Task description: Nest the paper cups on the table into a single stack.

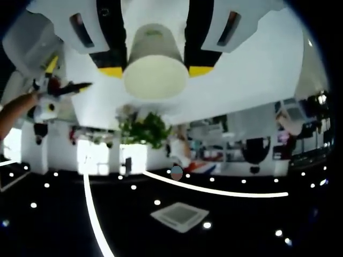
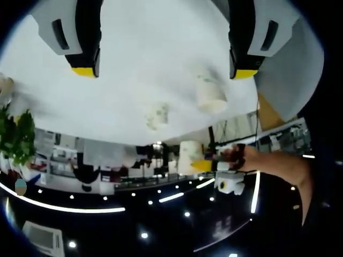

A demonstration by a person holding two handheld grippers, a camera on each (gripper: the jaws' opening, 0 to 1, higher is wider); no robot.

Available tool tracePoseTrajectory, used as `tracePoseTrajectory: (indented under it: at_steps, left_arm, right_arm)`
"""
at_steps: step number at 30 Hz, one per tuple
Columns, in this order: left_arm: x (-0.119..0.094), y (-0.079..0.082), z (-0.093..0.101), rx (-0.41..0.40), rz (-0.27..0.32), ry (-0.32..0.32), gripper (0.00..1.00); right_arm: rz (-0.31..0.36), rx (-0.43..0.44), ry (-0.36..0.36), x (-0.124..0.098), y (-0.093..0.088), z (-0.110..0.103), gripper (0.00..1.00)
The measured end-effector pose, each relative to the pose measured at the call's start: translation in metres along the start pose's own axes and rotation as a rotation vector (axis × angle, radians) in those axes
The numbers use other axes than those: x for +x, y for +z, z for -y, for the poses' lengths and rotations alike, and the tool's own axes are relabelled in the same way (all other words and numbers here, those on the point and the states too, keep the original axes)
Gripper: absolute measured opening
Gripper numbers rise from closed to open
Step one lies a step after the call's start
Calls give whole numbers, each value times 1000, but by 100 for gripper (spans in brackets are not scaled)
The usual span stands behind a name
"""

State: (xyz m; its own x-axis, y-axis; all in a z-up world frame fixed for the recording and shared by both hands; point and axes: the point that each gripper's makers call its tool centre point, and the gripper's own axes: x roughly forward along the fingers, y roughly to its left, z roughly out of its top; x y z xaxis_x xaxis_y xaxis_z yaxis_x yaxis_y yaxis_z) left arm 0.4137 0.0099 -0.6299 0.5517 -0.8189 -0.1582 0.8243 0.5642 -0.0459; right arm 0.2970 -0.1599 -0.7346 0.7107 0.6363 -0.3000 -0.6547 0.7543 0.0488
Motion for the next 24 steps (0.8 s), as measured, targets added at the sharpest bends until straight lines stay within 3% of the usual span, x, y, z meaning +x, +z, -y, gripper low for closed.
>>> tracePoseTrajectory:
  at_steps: [7,24]
  left_arm:
    - [-4,3,15,-2,6,-24,42]
    - [-27,6,39,-15,44,-11,41]
  right_arm:
    - [11,-2,-2,-2,3,-3,99]
    - [18,-10,10,-7,2,-11,99]
